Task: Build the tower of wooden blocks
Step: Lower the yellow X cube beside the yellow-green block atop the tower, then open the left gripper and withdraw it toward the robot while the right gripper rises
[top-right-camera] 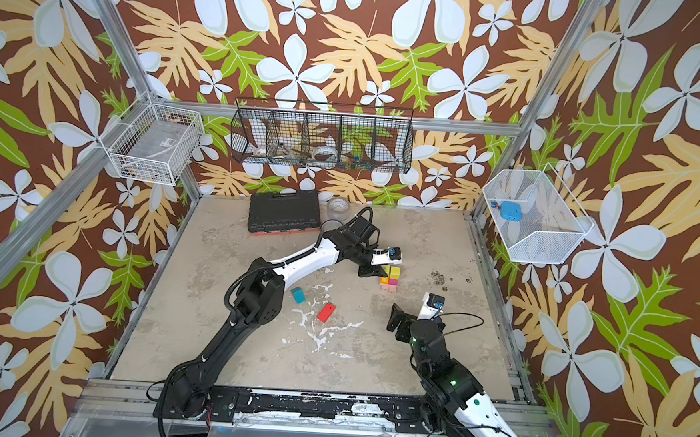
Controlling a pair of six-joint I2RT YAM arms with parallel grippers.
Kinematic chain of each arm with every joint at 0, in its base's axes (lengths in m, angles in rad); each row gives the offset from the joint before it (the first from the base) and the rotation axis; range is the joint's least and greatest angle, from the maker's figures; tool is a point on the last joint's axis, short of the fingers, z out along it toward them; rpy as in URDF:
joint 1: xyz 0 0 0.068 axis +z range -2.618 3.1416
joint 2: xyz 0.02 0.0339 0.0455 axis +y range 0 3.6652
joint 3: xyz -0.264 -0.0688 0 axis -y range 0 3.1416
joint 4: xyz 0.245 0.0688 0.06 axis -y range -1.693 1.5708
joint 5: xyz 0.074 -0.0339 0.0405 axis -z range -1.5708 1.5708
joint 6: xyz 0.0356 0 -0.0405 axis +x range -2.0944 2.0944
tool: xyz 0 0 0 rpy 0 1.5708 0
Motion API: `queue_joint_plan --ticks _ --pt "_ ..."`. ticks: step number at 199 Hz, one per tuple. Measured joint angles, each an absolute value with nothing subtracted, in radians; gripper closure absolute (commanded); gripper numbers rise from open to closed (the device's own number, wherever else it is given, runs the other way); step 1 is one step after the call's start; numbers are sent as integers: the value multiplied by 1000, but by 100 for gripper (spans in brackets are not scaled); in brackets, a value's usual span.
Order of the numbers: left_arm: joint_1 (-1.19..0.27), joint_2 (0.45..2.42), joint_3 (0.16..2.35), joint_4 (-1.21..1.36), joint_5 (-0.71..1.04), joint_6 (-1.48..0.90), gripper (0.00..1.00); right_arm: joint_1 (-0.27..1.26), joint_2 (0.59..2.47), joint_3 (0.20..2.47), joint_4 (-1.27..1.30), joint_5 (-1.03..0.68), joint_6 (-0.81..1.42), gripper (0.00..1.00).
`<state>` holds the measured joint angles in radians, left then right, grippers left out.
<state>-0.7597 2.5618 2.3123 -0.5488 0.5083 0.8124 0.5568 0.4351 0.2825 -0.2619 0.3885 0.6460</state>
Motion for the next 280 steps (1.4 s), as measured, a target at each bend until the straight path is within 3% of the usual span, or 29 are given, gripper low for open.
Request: queue_joint_plan --ticks 48,66,159,163,168,172,247,280 --pt "-762 2562 2312 -527 493 798 71 557 437 282 -262 383 645 0" --pt "-762 2562 2308 -516 485 790 59 557 439 282 -261 380 643 0" --pt "-762 2550 2285 -495 479 765 58 557 445 282 -255 371 643 0" --pt "-762 2546 2282 -493 479 765 51 557 445 282 -255 371 643 0" --pt "-762 2542 2278 -491 480 765 8 557 447 282 -255 371 643 0" --pt "-762 2537 2274 -489 482 769 1 557 448 282 -255 371 643 0" --pt "-762 2326 2117 -465 587 735 0 557 493 288 -254 367 635 0" --pt "-762 2104 1871 -368 569 650 0 557 492 294 -248 367 624 0"
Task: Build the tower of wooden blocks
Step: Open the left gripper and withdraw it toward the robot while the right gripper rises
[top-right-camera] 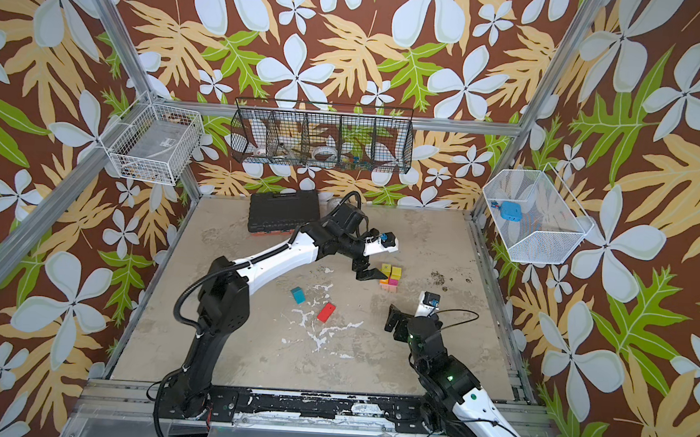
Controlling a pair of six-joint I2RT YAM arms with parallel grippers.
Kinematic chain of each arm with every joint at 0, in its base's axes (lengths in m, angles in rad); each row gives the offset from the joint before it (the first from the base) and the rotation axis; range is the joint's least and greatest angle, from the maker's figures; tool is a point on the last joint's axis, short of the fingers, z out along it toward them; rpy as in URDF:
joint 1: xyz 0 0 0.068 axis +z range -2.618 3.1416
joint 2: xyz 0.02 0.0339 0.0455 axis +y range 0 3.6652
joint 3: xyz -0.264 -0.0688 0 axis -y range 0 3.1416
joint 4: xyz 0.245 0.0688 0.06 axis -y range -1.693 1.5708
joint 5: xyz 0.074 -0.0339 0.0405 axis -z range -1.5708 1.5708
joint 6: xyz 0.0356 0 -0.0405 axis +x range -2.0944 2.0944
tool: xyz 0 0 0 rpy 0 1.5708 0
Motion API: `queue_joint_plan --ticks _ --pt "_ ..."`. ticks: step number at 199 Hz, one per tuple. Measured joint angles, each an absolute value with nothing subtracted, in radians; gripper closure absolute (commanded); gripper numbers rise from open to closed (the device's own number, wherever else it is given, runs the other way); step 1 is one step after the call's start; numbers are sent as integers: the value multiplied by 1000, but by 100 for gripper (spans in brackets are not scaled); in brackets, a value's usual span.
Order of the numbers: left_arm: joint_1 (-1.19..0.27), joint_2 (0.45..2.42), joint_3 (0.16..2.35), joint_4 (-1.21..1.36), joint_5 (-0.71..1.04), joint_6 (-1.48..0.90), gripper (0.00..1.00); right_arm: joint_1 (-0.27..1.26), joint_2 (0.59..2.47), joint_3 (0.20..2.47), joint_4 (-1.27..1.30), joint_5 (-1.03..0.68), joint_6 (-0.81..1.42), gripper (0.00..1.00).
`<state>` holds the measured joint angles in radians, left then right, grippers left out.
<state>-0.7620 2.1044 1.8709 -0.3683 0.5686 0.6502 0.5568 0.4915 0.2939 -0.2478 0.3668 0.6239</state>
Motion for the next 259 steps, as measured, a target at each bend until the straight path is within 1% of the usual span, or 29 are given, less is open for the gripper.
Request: queue_joint_plan --ticks 31,45,58,68,70,73,81,90,103,118,128,144,153,167,180,185,197,215,235,250,259 --pt "-757 1832 1496 -146 430 507 0 556 488 302 -250 366 622 0" --pt "-741 1735 1386 -56 357 421 0 556 493 314 -262 366 659 0" --pt "-708 1659 1333 1 276 328 0 556 509 323 -263 355 733 0" --pt "-669 1604 1316 38 210 239 0 555 531 332 -258 326 787 4" --pt "-661 1594 1314 46 200 220 0 555 538 334 -255 319 798 7" --pt "-649 1581 1311 53 187 194 0 556 546 338 -253 312 812 8" --pt "-614 1542 1301 73 157 122 0 556 576 354 -239 301 845 17" --pt "-575 1506 1289 87 138 53 0 556 614 377 -216 292 877 24" --pt "-537 1457 1249 105 128 -34 0 556 666 414 -172 302 889 29" --pt "-528 1391 1155 125 130 -100 0 554 729 480 -138 354 886 36" --pt "-526 1332 1056 138 132 -134 0 540 767 535 -108 391 870 37" --pt "-522 1214 848 198 106 -182 0 474 823 628 -68 416 828 37" --pt "-519 1150 735 238 74 -199 0 421 848 664 -39 406 803 39" --pt "-513 1054 583 295 3 -217 0 329 876 675 -2 344 778 39" --pt "-507 977 473 358 -86 -227 0 255 889 635 28 276 758 39" --pt "-505 953 440 382 -126 -226 0 229 895 617 30 248 751 42" --pt "-496 908 366 443 -217 -225 0 160 918 593 23 166 725 55" --pt "-456 888 251 556 -315 -214 0 50 965 596 36 87 683 65" --pt "-366 933 177 637 -339 -236 0 -45 1035 609 63 -5 635 72" --pt "-283 980 175 678 -303 -269 0 -99 1102 618 75 -77 606 77" --pt "-258 1003 181 704 -282 -289 0 -119 1147 628 81 -107 594 79"
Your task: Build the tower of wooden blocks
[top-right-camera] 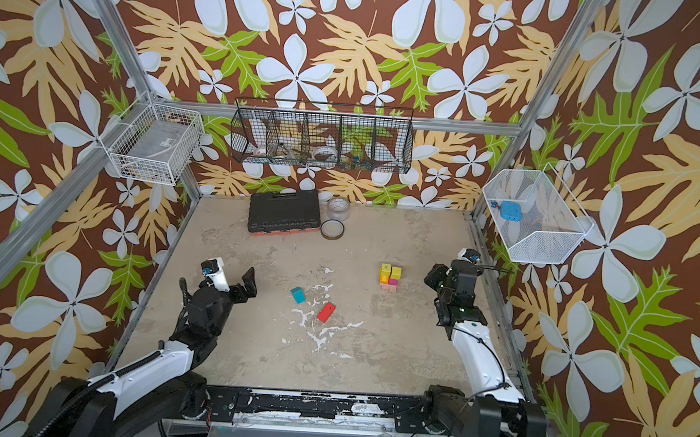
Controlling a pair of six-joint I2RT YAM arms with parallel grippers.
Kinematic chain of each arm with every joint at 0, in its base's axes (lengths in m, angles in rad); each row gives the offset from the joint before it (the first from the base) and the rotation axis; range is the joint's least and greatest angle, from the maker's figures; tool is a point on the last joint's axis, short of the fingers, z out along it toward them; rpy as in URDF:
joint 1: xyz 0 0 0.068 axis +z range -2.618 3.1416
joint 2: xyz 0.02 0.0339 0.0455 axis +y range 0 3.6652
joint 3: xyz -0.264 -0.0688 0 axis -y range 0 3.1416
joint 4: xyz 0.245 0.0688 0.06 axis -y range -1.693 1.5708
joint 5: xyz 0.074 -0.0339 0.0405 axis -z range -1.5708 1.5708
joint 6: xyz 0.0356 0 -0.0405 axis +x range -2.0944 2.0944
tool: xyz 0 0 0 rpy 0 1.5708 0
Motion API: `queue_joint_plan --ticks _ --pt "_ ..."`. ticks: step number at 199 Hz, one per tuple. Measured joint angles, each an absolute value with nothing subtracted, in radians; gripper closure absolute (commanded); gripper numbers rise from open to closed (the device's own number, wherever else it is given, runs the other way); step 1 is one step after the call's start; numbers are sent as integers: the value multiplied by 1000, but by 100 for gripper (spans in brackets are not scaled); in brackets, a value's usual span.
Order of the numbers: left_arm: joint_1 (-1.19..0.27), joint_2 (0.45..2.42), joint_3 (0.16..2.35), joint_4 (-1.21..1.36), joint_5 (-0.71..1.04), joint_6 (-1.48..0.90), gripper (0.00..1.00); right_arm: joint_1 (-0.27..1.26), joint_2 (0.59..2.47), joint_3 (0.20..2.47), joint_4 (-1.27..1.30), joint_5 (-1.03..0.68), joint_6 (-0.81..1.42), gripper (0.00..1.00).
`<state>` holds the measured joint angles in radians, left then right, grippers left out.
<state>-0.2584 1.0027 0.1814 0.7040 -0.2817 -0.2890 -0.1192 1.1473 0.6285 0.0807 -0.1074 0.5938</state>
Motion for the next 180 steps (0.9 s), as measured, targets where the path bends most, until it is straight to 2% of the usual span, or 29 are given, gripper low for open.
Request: queue_joint_plan --ticks 15,39,79,149,180 --pt "-239 1044 194 738 -222 -306 0 -126 1231 656 89 -170 575 83" --pt "-227 1111 204 785 -143 -312 0 -128 1357 696 126 -281 566 83" --pt "-226 1169 218 827 0 -308 0 -125 1486 745 144 -363 556 83" --pt "-226 1211 237 857 43 -301 0 -31 1586 807 124 -361 539 86" --pt "-226 1213 238 857 54 -293 0 -26 1583 810 100 -299 538 86"
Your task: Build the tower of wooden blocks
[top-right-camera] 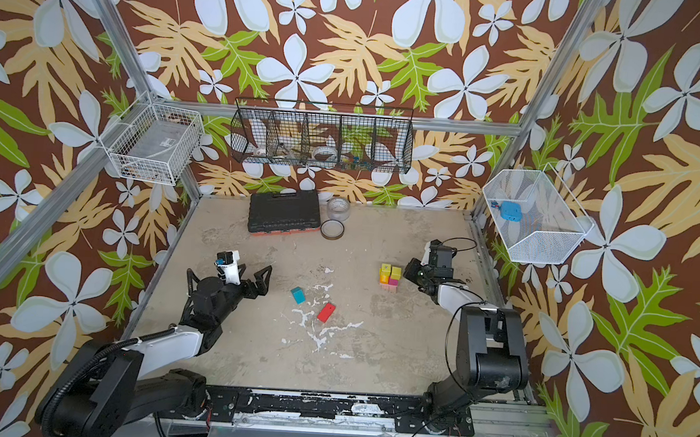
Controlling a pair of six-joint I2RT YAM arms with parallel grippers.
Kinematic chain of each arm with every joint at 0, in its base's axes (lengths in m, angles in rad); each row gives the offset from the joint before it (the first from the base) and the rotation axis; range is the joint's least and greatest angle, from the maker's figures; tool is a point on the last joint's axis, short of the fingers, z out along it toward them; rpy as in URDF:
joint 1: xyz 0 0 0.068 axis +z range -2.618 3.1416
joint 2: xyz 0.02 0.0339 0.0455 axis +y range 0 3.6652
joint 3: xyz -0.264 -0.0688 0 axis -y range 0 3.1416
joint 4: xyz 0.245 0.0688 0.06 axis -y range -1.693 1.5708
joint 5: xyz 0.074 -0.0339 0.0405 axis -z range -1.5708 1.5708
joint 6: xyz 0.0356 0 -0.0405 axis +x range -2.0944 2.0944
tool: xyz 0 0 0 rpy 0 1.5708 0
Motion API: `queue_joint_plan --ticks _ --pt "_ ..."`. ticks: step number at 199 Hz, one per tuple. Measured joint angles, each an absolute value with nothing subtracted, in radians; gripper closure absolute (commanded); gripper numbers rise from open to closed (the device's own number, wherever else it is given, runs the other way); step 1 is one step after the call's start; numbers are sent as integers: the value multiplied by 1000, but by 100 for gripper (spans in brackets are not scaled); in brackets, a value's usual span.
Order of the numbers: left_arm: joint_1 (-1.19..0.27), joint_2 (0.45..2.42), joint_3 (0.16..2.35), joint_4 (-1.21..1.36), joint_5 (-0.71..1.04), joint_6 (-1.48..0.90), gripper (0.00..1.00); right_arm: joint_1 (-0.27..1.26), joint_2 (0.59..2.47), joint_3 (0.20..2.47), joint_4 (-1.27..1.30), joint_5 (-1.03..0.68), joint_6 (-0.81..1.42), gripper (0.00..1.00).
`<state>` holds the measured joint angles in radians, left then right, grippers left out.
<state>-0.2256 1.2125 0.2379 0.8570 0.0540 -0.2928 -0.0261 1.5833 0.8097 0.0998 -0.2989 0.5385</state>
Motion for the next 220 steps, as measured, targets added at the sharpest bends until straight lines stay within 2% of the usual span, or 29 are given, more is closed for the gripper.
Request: queue_joint_plan --ticks 220 --pt "-226 1233 247 873 63 -286 0 41 1620 838 75 -265 551 88"
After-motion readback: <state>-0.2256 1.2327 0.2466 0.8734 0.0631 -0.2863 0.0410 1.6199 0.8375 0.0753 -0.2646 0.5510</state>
